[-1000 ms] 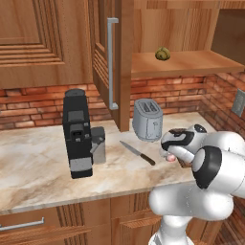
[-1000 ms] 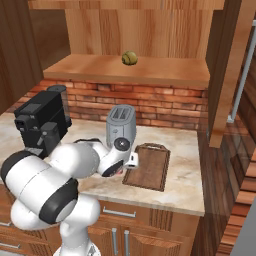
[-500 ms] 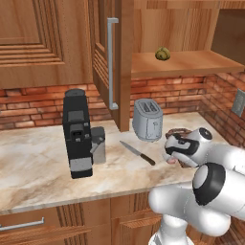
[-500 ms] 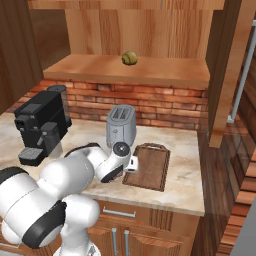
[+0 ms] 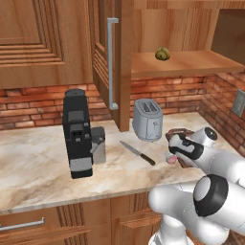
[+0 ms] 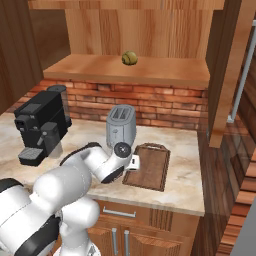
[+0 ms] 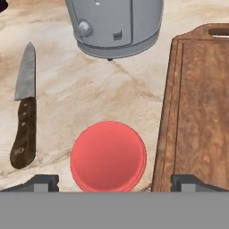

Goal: Pick the bread, place it on the cutting board, pick the jam, place it on the counter, and close the cabinet.

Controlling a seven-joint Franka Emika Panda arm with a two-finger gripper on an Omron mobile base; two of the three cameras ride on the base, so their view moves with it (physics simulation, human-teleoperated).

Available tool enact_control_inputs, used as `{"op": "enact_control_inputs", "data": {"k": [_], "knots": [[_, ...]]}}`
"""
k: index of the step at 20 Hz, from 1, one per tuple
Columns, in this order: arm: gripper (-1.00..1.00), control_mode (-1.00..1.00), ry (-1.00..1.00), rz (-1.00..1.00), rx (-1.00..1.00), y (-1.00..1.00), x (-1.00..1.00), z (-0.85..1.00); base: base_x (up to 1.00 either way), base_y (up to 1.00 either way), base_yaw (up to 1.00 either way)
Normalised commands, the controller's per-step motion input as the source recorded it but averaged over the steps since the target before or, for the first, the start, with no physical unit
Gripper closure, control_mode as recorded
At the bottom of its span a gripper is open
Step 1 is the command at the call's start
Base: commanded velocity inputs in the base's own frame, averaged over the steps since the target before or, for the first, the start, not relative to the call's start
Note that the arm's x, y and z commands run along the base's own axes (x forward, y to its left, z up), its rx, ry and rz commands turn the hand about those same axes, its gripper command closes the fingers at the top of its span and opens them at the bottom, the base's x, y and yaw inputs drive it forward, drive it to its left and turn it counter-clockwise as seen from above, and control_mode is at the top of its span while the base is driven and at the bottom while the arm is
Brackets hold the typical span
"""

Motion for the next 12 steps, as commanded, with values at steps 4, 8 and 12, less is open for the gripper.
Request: {"op": "enact_control_inputs", "data": {"k": [4, 8, 12], "knots": [[-1.00, -1.00, -0.07, 0.00, 0.00, 0.00, -0.09, 0.17, 0.00, 0.00, 0.00], [-1.00, -1.00, -0.10, 0.00, 0.00, 0.00, -0.01, 0.27, 0.00, 0.00, 0.00], [-1.00, -1.00, -0.07, 0.00, 0.00, 0.00, 0.00, 0.42, 0.00, 0.00, 0.00]]}}
